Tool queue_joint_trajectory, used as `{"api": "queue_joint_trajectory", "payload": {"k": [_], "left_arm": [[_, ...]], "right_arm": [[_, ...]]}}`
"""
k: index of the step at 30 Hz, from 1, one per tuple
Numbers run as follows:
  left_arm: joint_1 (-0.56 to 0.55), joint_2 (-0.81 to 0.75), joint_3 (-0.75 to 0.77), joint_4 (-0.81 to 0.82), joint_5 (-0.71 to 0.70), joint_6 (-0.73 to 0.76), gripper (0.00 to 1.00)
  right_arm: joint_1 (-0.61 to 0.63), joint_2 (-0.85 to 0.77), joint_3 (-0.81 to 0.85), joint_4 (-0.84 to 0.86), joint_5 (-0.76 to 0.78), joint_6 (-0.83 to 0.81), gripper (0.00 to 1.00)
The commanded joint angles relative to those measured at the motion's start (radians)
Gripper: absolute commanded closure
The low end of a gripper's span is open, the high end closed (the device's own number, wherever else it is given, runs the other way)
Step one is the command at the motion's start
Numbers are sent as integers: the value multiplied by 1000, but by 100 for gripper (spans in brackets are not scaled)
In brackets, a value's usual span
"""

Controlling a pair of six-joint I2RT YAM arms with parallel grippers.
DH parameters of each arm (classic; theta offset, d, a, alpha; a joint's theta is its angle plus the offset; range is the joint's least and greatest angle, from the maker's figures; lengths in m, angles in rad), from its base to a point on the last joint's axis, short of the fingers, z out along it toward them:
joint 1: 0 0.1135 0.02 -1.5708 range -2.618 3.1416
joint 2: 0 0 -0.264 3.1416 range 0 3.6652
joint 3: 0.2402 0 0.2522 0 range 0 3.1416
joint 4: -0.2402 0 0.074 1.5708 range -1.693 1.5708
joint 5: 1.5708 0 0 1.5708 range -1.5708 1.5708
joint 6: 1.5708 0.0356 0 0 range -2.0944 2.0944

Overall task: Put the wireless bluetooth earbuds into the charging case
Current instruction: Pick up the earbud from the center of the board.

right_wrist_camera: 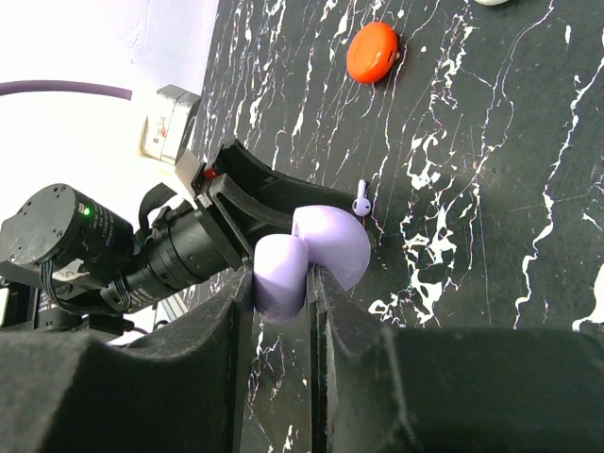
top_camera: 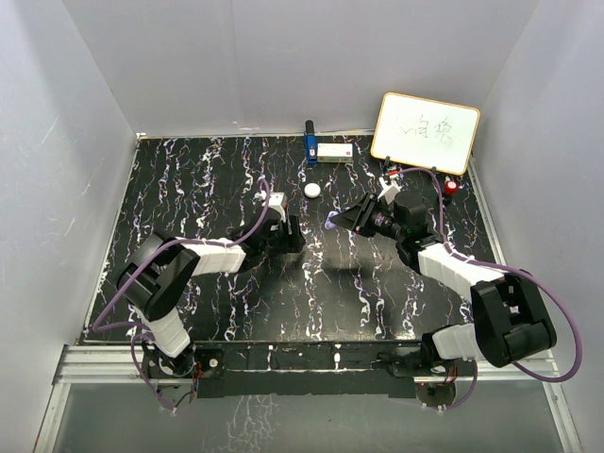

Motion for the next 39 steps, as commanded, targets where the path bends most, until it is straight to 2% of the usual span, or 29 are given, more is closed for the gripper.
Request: {"api": "queue_joint_trajectory", "payload": {"k": [1, 8, 13, 18, 22, 31, 39], "left_arm": [[-28, 9, 21, -59, 11, -17, 36], [-47, 4, 24, -50, 4, -21, 36], [-65, -36, 27, -107, -10, -8, 36], [-81, -158, 17, -181, -89, 98, 36], [-80, -189, 55, -243, -126, 244, 35], [-80, -46, 190, -301, -42, 520, 35], [-80, 40, 246, -323, -27, 628, 36]], "right_arm": [[-1, -2, 9, 69, 4, 1, 100], [-1, 4, 10, 72, -1, 3, 100], [0, 1, 9, 72, 3, -1, 100], [-1, 3, 10, 74, 3, -1, 100], [-1, 0, 6, 73, 0, -2, 100], [-1, -40, -3, 60, 10, -8, 100], [-2, -70, -13, 44, 23, -18, 100]]}}
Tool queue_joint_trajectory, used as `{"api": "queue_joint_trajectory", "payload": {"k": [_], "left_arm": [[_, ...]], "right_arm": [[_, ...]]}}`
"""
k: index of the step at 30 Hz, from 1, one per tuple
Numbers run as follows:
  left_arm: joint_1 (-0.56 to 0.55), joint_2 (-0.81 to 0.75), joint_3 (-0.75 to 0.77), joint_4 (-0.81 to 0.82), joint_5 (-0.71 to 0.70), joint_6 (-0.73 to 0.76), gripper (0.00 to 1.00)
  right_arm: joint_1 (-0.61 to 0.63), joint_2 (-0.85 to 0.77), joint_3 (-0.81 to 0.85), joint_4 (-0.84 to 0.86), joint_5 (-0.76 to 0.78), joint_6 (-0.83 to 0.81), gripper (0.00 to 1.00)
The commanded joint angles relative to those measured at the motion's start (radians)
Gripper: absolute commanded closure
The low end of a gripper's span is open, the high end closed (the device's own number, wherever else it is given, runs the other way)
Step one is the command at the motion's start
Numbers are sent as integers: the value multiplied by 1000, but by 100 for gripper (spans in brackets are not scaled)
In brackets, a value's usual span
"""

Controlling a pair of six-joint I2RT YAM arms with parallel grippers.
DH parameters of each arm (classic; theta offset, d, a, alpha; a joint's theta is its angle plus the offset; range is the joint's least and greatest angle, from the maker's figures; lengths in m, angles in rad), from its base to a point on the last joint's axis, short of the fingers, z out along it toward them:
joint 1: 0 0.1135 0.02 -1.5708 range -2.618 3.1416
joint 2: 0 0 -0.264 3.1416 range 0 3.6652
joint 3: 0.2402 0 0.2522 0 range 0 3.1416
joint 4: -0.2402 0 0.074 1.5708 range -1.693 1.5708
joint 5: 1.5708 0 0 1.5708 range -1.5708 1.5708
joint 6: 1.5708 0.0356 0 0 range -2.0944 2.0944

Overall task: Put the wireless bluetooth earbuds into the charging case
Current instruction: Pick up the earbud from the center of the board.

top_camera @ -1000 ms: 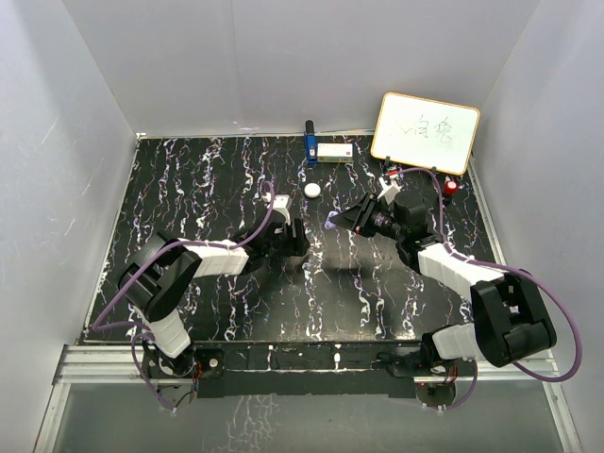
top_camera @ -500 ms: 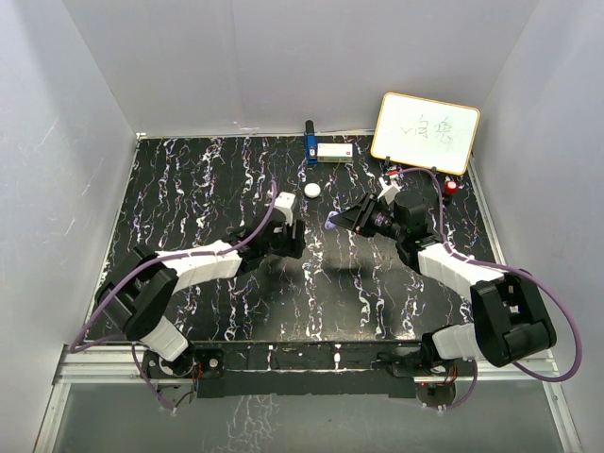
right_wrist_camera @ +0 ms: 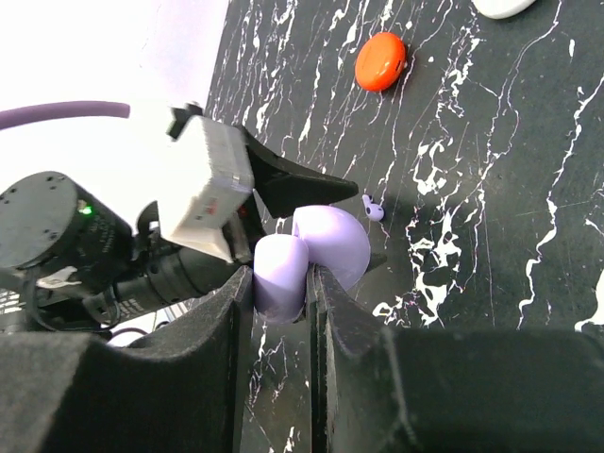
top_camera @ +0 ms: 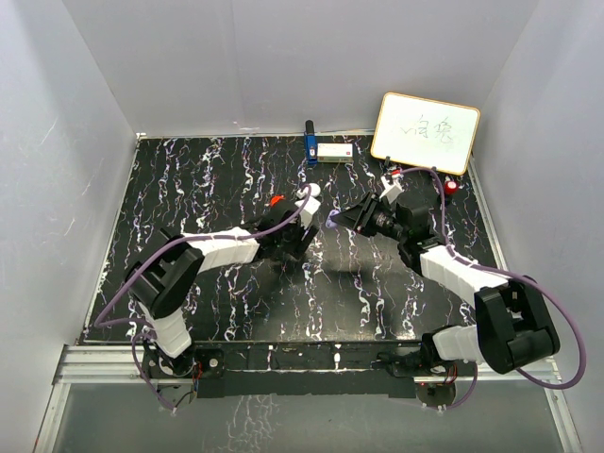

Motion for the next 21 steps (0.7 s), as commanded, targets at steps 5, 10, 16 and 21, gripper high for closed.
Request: {"api": "queue_joint_trajectory", "payload": {"k": [5, 10, 16, 21], "left_arm": [[1, 34, 53, -49, 26, 100, 37], [10, 55, 56, -57, 42, 98, 38], [31, 66, 54, -59, 69, 98, 40], [49, 76, 57, -65, 97, 101, 42]], "right_arm": [[-2, -46, -8, 45, 20, -14, 100], [-2, -47, -9, 44, 19, -13, 100], [-2, -44, -8, 46, 19, -14, 100], [-2, -42, -9, 45, 19, -15, 100]]}}
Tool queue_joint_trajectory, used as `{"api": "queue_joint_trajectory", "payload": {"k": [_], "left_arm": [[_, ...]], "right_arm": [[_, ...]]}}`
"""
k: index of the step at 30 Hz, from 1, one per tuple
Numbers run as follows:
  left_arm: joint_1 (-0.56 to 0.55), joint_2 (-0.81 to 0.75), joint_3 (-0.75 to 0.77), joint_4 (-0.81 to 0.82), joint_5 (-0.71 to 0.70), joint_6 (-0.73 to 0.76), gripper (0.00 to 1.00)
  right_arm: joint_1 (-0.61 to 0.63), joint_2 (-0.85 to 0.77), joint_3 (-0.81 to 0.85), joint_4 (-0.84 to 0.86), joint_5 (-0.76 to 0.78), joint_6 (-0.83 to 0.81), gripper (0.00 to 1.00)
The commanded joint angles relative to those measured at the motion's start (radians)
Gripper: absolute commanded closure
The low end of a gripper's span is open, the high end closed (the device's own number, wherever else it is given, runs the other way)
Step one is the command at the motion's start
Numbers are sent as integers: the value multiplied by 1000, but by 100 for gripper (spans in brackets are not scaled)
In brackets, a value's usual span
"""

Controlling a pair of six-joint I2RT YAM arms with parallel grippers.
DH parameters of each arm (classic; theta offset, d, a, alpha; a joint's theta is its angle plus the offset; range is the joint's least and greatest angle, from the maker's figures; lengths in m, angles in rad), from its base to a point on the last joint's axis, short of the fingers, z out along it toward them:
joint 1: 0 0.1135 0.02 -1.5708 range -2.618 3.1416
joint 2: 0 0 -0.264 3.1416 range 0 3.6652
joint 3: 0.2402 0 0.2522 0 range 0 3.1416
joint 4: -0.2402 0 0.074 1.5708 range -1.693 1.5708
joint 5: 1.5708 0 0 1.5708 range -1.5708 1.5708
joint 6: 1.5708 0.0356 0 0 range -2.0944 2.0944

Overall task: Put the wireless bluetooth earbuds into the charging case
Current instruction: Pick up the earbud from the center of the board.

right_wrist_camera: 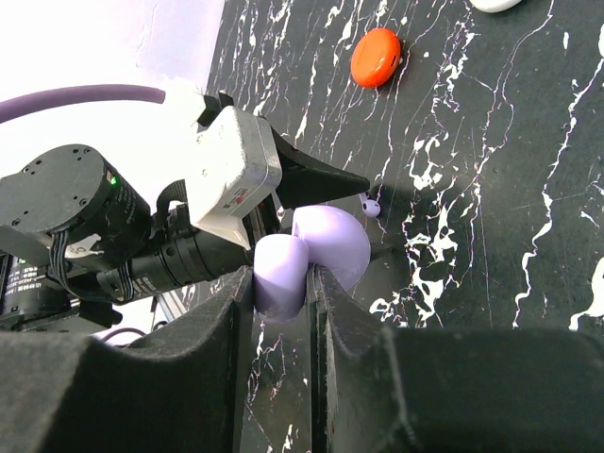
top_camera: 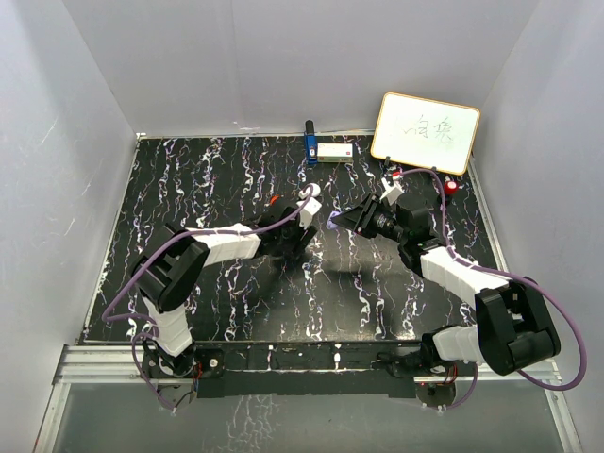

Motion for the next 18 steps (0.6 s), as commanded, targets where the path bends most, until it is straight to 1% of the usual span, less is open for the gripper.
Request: {"api": "queue_joint_trajectory", "payload": {"k": [1, 14, 18], "left_arm": [[22, 16, 24, -34, 39, 17, 42], [50, 20, 13, -33, 102, 23, 49], [58, 26, 16, -36, 118, 24, 53]], "right_arm": [[-2, -28, 4, 48, 11, -13, 100], [-2, -31, 6, 47, 9, -11, 100], [-3, -30, 10, 46, 7, -12, 100]]}}
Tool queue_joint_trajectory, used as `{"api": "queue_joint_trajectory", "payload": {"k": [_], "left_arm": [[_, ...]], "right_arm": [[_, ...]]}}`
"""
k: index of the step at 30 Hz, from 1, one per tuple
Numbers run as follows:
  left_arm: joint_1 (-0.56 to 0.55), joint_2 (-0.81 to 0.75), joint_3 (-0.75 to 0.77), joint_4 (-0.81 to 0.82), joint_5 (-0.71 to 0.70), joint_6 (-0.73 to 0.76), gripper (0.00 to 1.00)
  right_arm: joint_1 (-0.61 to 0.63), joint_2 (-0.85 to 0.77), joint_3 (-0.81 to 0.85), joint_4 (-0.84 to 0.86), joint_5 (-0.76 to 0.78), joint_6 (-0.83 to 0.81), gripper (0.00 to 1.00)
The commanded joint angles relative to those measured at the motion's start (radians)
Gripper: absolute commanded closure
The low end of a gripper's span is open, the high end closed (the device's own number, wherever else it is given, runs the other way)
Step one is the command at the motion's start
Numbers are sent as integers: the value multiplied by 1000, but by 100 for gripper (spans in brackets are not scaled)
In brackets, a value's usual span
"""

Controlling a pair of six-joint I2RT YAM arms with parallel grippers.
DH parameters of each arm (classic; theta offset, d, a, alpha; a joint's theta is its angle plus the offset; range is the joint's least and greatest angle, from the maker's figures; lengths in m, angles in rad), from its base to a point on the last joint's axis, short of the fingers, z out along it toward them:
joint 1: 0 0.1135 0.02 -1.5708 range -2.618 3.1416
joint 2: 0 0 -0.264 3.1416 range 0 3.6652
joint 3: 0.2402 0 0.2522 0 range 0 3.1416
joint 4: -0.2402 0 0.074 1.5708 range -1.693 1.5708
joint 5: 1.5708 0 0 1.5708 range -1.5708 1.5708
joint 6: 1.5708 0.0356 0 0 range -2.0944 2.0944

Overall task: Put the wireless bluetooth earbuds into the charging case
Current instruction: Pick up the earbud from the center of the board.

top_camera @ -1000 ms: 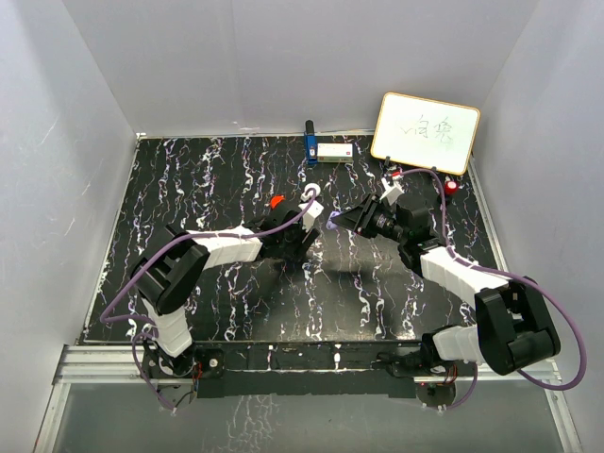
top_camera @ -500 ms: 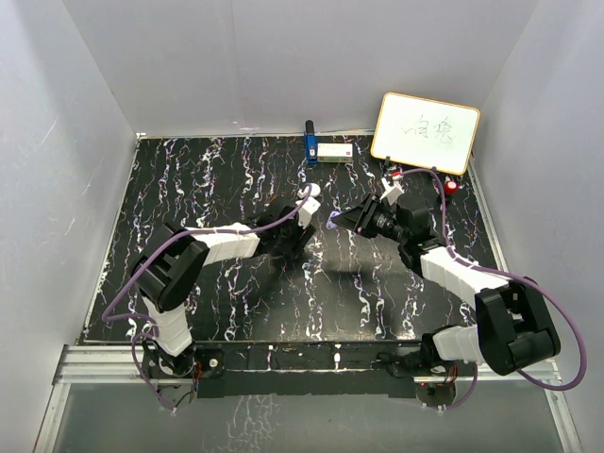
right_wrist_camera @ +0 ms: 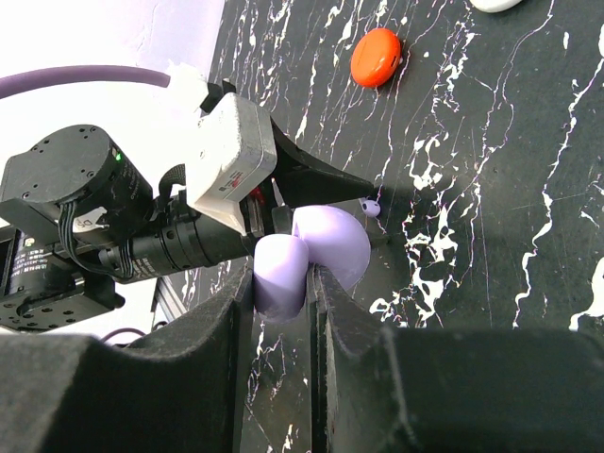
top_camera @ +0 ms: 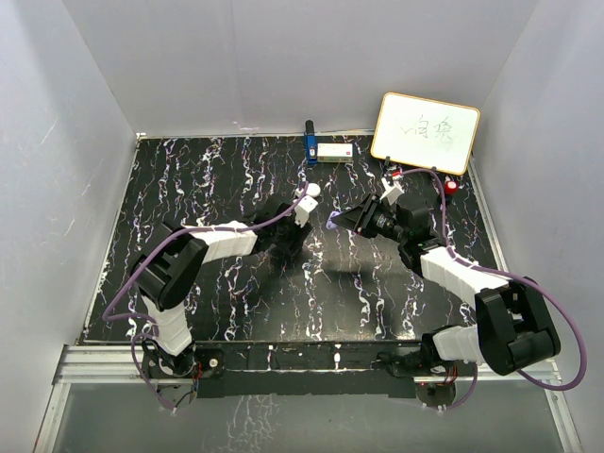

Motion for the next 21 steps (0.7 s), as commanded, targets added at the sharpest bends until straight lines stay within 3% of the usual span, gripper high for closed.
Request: {"api": "queue_joint_trajectory", "payload": {"k": [1, 21], "left_arm": [[14, 22, 18, -36, 31, 15, 54], [26, 29, 11, -46, 27, -2, 77]], "right_arm": [[-2, -30, 9, 47, 8, -11, 100], [-4, -26, 16, 47, 5, -12, 100]]}}
